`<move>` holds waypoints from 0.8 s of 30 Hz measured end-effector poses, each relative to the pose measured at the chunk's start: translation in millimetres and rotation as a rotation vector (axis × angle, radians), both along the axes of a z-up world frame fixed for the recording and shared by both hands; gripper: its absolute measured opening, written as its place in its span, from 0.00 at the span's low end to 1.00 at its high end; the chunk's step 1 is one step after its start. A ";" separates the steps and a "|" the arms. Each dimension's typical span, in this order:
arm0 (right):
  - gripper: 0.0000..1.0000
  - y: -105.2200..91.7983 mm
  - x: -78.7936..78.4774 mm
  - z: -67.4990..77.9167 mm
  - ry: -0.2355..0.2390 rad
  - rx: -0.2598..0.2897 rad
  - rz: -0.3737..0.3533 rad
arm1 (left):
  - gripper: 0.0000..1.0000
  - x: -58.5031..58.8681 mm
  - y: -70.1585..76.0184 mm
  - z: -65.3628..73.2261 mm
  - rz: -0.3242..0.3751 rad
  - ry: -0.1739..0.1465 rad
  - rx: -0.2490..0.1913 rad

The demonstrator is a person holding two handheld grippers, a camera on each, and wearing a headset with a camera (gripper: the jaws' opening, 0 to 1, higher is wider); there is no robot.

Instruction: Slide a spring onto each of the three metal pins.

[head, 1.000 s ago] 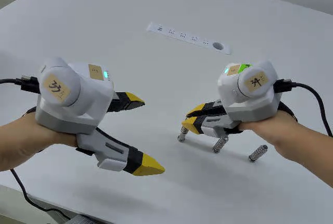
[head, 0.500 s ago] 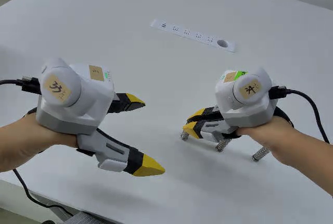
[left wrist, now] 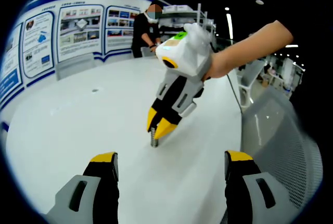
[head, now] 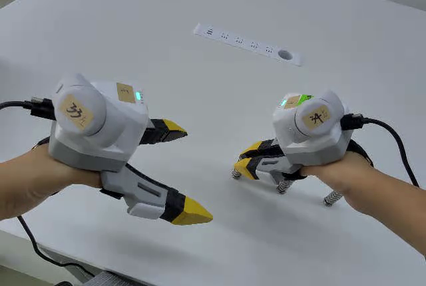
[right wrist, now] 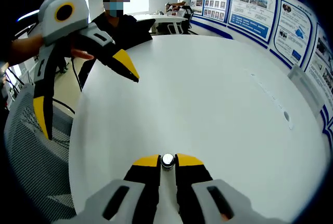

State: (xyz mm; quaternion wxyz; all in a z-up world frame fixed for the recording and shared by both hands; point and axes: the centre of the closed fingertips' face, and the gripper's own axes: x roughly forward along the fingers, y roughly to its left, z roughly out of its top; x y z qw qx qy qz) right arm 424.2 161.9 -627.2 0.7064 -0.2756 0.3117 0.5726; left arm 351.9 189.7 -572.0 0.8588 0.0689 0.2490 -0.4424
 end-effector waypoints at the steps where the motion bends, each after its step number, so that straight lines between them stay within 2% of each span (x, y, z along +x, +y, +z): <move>1: 0.12 -0.2 0.3 0.1 0.000 0.000 -0.003 | 0.86 0.0 0.0 0.1 0.000 0.000 0.000; 4: 0.15 -0.8 1.4 2.5 0.001 0.007 -0.015 | 0.86 -0.5 -0.6 0.4 -0.001 0.001 0.002; 8: 0.16 -4.0 4.0 15.6 -0.011 0.034 -0.026 | 0.86 0.7 -1.2 1.3 -0.004 0.001 0.011; 13: 0.19 -15.8 12.3 48.7 -0.044 0.126 -0.064 | 0.86 5.1 -7.1 8.3 -0.016 -0.009 0.011; 17: 0.21 -39.8 18.5 73.7 -0.072 0.202 -0.116 | 0.86 9.7 -11.2 15.4 -0.030 -0.021 0.024; 20: 0.22 -62.0 22.0 86.7 -0.081 0.249 -0.173 | 0.87 13.1 -13.8 20.7 -0.039 -0.031 0.029; 24: 0.24 -94.2 20.9 96.1 -0.097 0.267 -0.220 | 0.85 17.6 -15.3 26.5 -0.039 -0.057 0.048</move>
